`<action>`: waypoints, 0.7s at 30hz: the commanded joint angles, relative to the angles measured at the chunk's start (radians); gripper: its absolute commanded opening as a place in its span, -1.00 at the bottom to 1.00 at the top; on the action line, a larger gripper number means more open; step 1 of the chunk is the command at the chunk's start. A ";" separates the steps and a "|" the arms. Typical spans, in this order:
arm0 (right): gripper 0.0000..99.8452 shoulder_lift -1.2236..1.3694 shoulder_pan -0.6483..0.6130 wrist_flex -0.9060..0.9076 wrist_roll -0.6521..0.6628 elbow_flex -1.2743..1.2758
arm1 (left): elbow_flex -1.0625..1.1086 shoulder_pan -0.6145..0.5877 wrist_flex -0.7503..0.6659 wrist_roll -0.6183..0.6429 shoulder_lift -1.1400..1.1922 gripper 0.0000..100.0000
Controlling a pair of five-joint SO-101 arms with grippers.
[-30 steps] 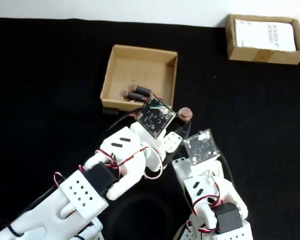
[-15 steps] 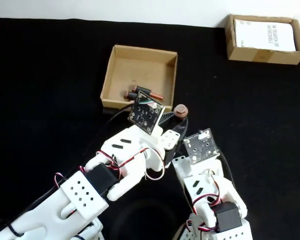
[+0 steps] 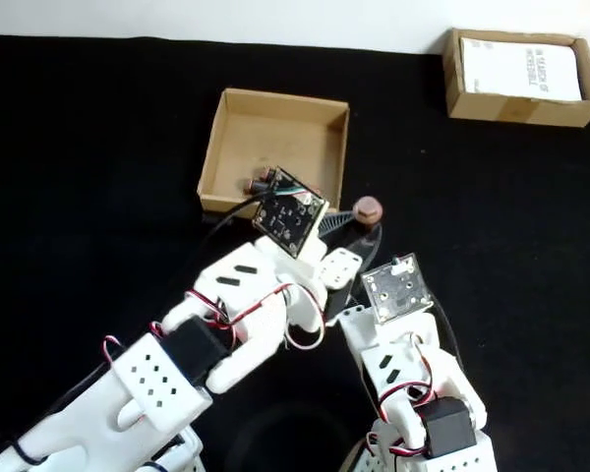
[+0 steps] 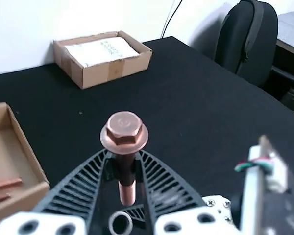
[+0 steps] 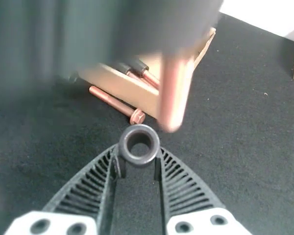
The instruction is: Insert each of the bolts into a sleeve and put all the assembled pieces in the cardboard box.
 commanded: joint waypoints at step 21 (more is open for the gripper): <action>-0.99 0.002 -0.004 -0.024 0.008 -0.028 | -0.048 -0.002 0.097 -0.015 -0.002 -0.98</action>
